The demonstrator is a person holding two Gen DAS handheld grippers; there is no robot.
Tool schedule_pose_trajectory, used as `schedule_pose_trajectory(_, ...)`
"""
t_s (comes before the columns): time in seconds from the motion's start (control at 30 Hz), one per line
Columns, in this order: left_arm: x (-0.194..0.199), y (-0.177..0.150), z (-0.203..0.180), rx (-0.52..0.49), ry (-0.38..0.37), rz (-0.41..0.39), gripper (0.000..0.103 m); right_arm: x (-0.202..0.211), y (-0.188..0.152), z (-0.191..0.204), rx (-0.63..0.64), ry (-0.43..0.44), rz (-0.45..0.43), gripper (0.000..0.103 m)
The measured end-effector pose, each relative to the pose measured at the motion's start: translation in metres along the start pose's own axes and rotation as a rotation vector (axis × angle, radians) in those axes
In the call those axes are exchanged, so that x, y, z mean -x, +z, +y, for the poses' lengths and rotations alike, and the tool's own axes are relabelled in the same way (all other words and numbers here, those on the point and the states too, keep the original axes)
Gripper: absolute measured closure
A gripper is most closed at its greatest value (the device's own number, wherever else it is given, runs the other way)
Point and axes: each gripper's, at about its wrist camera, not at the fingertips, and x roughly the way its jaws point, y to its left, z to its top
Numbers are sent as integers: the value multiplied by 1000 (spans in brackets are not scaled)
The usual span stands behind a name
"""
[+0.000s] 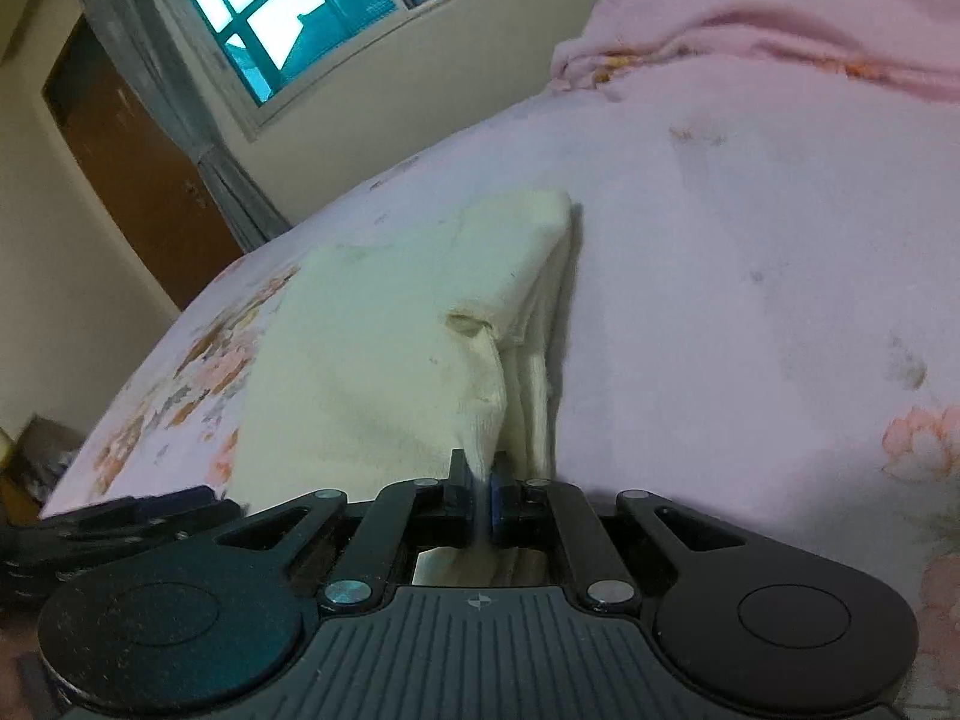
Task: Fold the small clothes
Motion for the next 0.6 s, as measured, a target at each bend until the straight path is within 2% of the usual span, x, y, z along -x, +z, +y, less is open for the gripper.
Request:
schedule_pose_trajectory(0.1,16,-6,2,-6,-7,-37,41,6,-1,-4,0,-11,-5,98)
schedule_pose_trajectory(0.2,6,-16,2,-37,27,42,41,6,-3,-5,-3,-26,2,98)
schedule_pose_trajectory(0.27,15,-13,6,-5,6,14,41,12,-2,2,-2,-43,-30,98)
schedule_pose_trajectory(0.3,20,-9,8,2,-10,-15,41,18,-1,8,26,-88,-71,98)
schedule_pose_trajectory(0.33,21,-5,9,0,-10,-39,41,23,3,11,47,-99,-97,98)
schedule_pose_trajectory(0.47,1,28,5,-28,2,-67,41,16,24,22,98,-62,-115,98)
schedule_pose_trajectory(0.6,-32,50,7,13,-7,-54,41,-11,43,43,233,-27,-116,98)
